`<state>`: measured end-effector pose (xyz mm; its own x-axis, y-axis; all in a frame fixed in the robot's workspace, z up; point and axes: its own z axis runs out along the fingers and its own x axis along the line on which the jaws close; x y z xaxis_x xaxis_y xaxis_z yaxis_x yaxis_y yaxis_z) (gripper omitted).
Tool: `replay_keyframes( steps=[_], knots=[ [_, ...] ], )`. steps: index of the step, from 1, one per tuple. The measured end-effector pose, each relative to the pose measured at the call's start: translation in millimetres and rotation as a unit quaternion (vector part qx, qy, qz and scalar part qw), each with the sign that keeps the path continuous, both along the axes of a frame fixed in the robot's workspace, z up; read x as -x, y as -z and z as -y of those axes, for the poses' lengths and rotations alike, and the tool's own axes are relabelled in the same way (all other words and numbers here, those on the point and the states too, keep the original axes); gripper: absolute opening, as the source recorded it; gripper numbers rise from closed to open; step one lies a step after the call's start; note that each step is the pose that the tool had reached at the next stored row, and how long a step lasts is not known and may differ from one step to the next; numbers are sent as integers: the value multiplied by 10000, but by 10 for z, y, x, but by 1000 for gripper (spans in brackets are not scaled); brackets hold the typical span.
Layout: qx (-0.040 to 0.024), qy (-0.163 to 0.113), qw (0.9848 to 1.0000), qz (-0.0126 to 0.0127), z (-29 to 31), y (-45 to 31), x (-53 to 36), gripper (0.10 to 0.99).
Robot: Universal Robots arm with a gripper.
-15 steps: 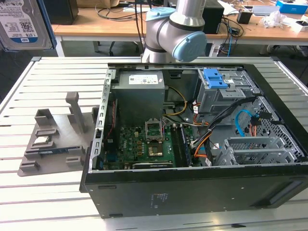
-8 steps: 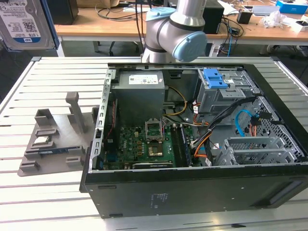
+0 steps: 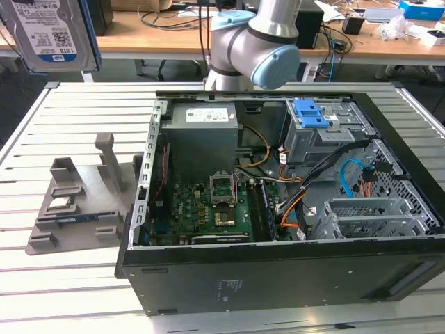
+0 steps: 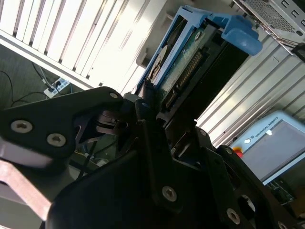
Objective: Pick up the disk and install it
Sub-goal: 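Pick up the disk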
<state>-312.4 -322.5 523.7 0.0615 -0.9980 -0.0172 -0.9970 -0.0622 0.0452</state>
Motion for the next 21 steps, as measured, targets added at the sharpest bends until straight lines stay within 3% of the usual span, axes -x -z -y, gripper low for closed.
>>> replay_keyframes(
  steps=[3, 14, 17, 21],
  knots=[
    [0, -1, 10000, -2, 0, -1, -164, 365],
    [0, -1, 10000, -2, 0, -1, -562, 365],
    [1, -1, 10000, -3, 0, -1, -752, 365],
    [0, 0, 10000, -3, 0, -1, -897, 365]
  ],
)
